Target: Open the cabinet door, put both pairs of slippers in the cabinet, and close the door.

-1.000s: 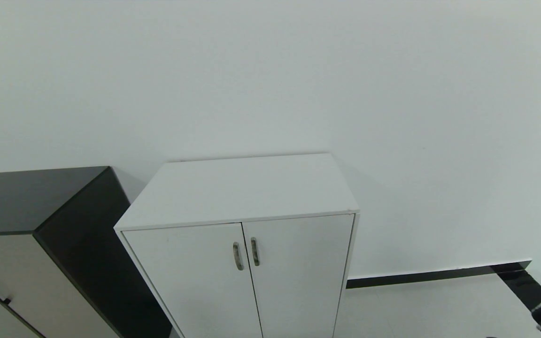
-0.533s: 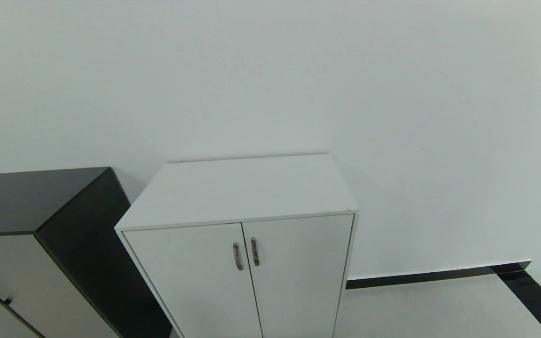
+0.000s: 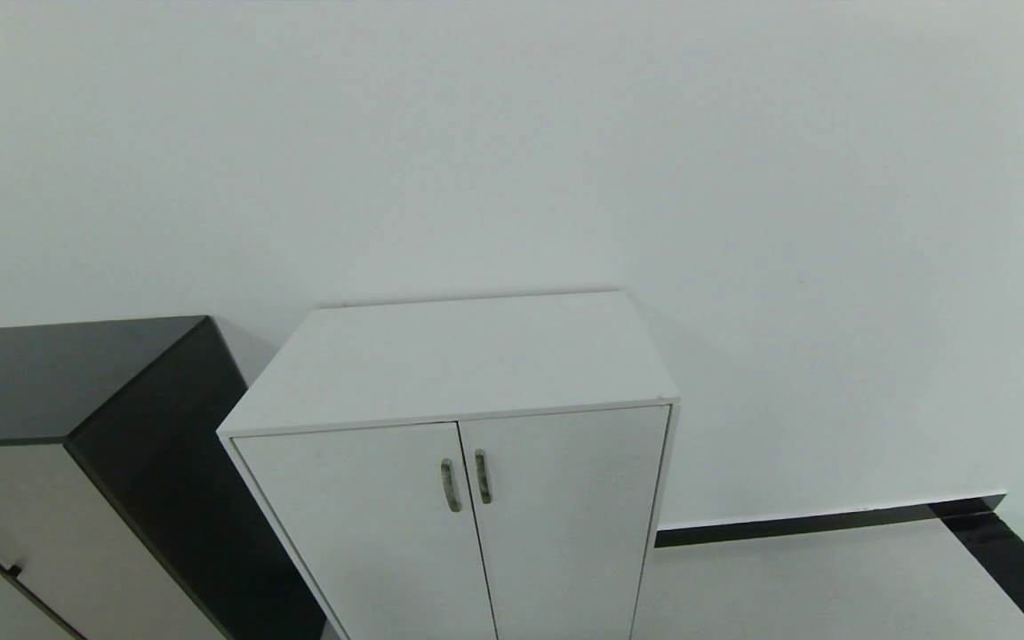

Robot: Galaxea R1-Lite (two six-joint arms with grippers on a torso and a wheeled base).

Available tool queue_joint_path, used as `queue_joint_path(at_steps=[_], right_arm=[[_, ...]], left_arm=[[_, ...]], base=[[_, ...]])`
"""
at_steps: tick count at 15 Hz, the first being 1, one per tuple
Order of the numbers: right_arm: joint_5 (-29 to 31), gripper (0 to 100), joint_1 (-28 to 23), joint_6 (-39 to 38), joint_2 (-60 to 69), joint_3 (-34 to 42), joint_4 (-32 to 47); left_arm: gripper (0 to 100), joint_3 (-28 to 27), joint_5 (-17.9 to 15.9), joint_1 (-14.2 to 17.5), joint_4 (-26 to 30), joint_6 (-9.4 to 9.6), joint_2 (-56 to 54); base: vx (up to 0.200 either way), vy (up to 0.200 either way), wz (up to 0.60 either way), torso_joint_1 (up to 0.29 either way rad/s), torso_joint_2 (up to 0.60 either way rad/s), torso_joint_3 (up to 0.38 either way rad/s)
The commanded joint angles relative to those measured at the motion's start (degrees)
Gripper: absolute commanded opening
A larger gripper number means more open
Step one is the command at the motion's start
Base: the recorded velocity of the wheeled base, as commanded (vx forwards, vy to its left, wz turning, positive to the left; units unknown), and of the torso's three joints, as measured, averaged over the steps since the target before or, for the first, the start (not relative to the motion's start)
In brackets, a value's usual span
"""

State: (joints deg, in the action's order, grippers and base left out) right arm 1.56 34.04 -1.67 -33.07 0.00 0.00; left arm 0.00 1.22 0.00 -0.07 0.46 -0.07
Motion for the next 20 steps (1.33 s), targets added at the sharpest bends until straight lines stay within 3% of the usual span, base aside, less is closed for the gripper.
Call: queue_joint_path(at_steps=[1, 4, 5, 8, 11, 16, 20], right_arm=[[0.0, 0, -0.3, 0.0, 0.5, -0.1, 0.0], [0.0, 0, -3.5, 0.2, 2.3, -0.1, 0.0], [0.3, 0, -9.6, 1.0, 5.1, -0.1, 0.0], [0.3, 0, -21.0, 1.1, 9.6, -0.1, 0.0], [0.3, 0, -30.0, 1.2, 16.2, -0.1, 0.0], [0.4, 0, -35.5, 1.2, 23.0, -0.1, 0.0], [0.4, 0, -36.7, 1.2, 27.7, -0.1, 0.1]], left_arm=[[0, 0.0, 0.0, 0.0, 0.0, -0.02, 0.1], [0, 0.0, 0.0, 0.0, 0.0, -0.02, 0.1], [0, 0.0, 0.0, 0.0, 0.0, -0.02, 0.1], [0, 0.0, 0.0, 0.0, 0.0, 0.06, 0.1], [0, 0.0, 0.0, 0.0, 0.0, 0.06, 0.1], [0, 0.0, 0.2, 0.0, 0.1, -0.02, 0.1], [0, 0.0, 0.2, 0.0, 0.0, -0.02, 0.1]], base=[[0.000, 0.000, 0.00, 0.000, 0.00, 0.000], [0.000, 0.000, 0.00, 0.000, 0.00, 0.000], [0.000, 0.000, 0.00, 0.000, 0.00, 0.000], [0.000, 0.000, 0.00, 0.000, 0.00, 0.000], [0.000, 0.000, 0.00, 0.000, 0.00, 0.000], [0.000, 0.000, 0.00, 0.000, 0.00, 0.000], [0.000, 0.000, 0.00, 0.000, 0.00, 0.000]])
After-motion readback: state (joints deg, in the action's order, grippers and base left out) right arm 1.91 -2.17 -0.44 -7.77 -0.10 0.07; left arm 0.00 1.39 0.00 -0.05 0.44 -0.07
